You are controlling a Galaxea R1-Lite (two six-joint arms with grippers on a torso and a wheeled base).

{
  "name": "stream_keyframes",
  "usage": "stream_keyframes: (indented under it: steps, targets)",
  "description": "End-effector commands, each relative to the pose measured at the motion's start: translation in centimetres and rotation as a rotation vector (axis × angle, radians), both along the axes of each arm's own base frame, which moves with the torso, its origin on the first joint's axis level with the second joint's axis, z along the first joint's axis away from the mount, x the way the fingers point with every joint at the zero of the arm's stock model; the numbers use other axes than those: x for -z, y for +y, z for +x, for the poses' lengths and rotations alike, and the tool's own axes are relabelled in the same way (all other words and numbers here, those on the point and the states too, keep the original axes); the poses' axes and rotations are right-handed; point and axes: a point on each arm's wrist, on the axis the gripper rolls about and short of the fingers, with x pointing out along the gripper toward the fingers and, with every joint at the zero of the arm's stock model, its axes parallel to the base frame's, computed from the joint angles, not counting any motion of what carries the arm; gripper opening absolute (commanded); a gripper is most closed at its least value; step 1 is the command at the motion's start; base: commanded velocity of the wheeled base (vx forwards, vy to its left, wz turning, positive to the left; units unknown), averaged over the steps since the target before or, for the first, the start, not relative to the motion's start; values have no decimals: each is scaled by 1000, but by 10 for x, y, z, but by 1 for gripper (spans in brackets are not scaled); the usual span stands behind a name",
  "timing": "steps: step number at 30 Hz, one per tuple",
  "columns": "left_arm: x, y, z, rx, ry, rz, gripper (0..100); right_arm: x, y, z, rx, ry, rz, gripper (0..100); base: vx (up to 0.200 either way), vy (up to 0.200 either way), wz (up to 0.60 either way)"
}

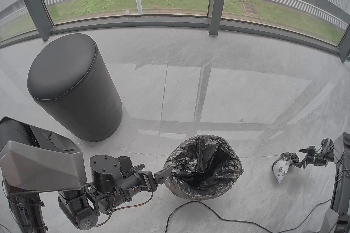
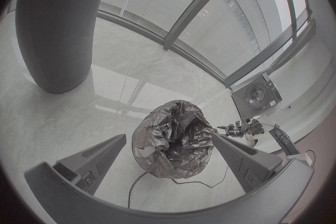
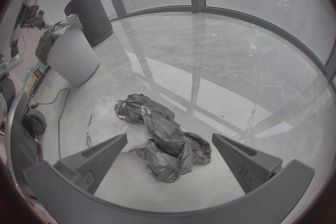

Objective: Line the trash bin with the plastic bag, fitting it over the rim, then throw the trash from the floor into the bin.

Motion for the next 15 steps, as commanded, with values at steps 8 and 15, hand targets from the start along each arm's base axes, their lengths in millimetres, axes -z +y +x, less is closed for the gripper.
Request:
stream_keyframes:
  steps: [8, 15]
  targets:
    - [2, -2, 1, -4, 0, 4, 100, 2, 1, -3, 4, 30, 29, 0, 0, 0, 0]
    - [0, 0, 2, -12, -7, -1, 100, 2, 1, -3, 4, 29, 28, 0, 0, 0, 0]
